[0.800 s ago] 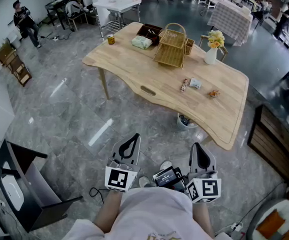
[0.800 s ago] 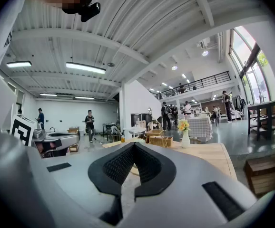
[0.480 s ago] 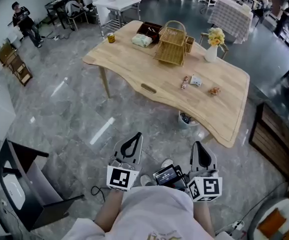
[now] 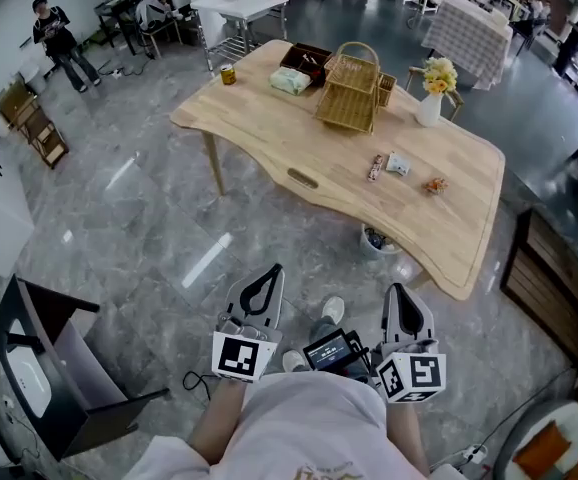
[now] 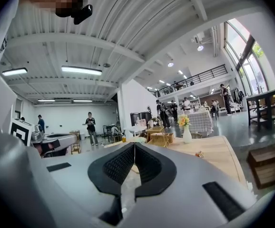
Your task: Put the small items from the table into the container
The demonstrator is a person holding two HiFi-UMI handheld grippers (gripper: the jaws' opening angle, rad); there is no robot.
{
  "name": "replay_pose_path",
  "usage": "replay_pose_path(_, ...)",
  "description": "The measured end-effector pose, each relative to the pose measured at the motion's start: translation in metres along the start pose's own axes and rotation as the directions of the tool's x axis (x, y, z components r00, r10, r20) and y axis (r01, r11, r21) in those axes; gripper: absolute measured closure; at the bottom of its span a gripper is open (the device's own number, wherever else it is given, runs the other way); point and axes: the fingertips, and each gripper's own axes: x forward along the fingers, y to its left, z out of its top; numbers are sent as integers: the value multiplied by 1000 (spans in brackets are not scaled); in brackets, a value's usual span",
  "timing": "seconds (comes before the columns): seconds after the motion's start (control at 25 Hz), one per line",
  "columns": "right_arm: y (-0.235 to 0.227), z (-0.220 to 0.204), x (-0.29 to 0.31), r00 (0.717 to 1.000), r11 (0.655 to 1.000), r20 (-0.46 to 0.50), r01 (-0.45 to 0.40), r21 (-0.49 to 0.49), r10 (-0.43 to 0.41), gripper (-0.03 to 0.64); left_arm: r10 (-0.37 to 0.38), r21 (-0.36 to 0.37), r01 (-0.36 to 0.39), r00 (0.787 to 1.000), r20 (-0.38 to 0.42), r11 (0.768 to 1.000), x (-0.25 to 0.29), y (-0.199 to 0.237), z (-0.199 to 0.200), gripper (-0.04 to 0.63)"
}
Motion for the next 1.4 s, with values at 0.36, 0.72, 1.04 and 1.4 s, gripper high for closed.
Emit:
replay_pose_path(0.36,-16,1,44,1000,1000,-5,-6,18,6,598,13,39,-13,1000,2,999,38,17,0,592)
replay_pose_path(0.72,-59,7,131,1000,998,-7,2,65,-2,598,17,56,-16,1000,-16,998,125,51,-7,592)
replay_pose_path(1.04,-101,20,216,999,998,-43,3,59,-1,598,29,67,-27,999,-28,997,212,83,-3,592)
replay_pose_path(1.4,-156,18,279,996,997,-91,15,80,-7,598,32,75,-27,998,-62,997,294,95,-11,592)
